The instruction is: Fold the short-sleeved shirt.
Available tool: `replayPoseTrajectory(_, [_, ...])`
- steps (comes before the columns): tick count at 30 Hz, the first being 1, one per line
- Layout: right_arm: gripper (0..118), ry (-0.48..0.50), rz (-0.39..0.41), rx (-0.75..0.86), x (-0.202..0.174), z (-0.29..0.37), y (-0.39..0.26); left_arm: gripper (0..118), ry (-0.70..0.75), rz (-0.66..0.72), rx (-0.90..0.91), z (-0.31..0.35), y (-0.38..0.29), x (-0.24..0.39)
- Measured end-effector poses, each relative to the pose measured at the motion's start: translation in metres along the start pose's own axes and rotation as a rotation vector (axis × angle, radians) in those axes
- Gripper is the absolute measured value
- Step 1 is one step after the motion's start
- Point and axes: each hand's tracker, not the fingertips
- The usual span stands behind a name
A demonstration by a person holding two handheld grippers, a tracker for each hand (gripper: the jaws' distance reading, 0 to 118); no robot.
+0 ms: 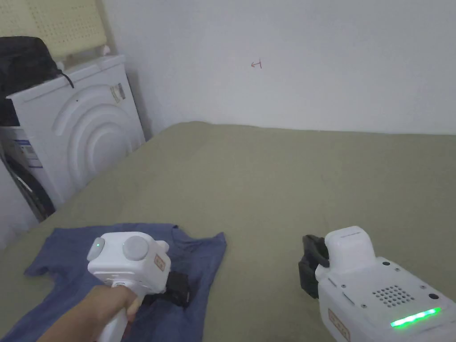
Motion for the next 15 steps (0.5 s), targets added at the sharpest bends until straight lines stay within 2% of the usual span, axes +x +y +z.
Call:
replayPoseTrajectory(1, [8,-0.003,0.000,-0.002,0.000,0.000,0.000,0,-0.001,0.010,-0.002,0.005,0.001,0.001])
replayPoseTrajectory(3, [8,-0.009,0.007,-0.005,0.001,0.001,0.001,0,0.056,0.008,0.042,0.014,0.007,-0.001])
replayPoseTrajectory(5, [8,-0.015,0.013,-0.009,0.001,0.002,0.002,0,-0.022,0.067,0.050,0.028,0.004,-0.002])
replayPoseTrajectory(8, [8,-0.033,0.018,-0.004,0.003,0.009,0.004,0,0.055,-0.037,0.083,0.051,0.004,0.014])
replayPoseTrajectory(12, [8,-0.086,-0.010,0.006,0.017,0.028,0.006,0,-0.062,-0.029,0.172,0.086,0.005,0.043])
replayPoseTrajectory(15, [8,-0.163,-0.010,0.016,0.039,0.050,0.006,0,-0.118,-0.103,0.239,0.109,0.011,0.086])
